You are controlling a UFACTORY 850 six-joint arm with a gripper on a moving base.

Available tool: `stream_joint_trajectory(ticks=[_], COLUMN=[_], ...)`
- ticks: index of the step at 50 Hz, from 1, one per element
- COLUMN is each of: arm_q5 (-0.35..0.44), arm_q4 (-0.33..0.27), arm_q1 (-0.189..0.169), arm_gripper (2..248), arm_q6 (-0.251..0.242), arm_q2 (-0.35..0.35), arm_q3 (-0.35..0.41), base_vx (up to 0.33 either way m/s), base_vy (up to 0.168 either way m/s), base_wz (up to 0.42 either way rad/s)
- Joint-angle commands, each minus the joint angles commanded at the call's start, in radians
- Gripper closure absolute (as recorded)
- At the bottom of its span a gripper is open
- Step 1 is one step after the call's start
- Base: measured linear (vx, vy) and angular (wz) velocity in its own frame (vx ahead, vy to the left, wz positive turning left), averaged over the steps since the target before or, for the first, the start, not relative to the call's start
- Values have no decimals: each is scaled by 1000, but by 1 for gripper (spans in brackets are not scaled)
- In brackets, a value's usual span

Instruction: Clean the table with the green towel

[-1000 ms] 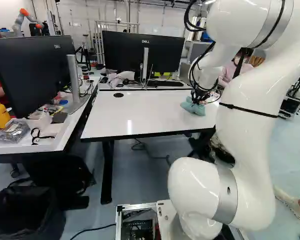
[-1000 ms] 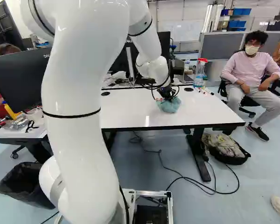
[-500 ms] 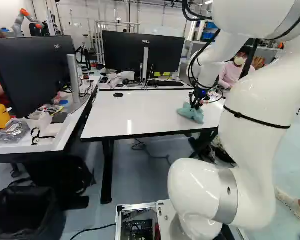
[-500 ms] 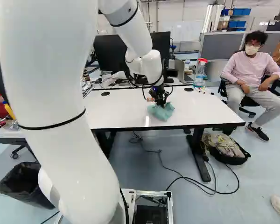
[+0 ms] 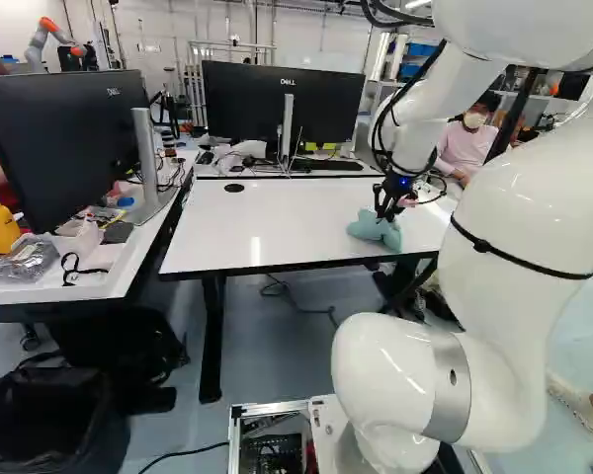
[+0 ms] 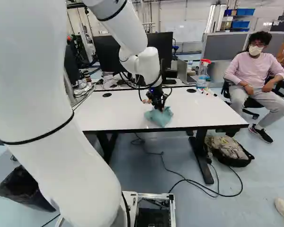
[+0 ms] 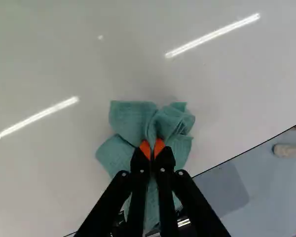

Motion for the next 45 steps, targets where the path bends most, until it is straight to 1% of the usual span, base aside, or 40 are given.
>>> stream_joint_trajectory(ticks=[12,23,34,45], arm_q5=[2,33,77,122], arm_q4=[0,0,0,0], arm_q1=[0,-5,-34,-66], arm_gripper=[221,221,221,221], arm_q6=[0,0,0,0], arm_q2=[0,-3,-19,-50], arm_q3=[0,-3,-20,-55], base_vx=[9,0,0,0], base_vy=[-1,0,0,0], base_wz=[-2,0,0,0])
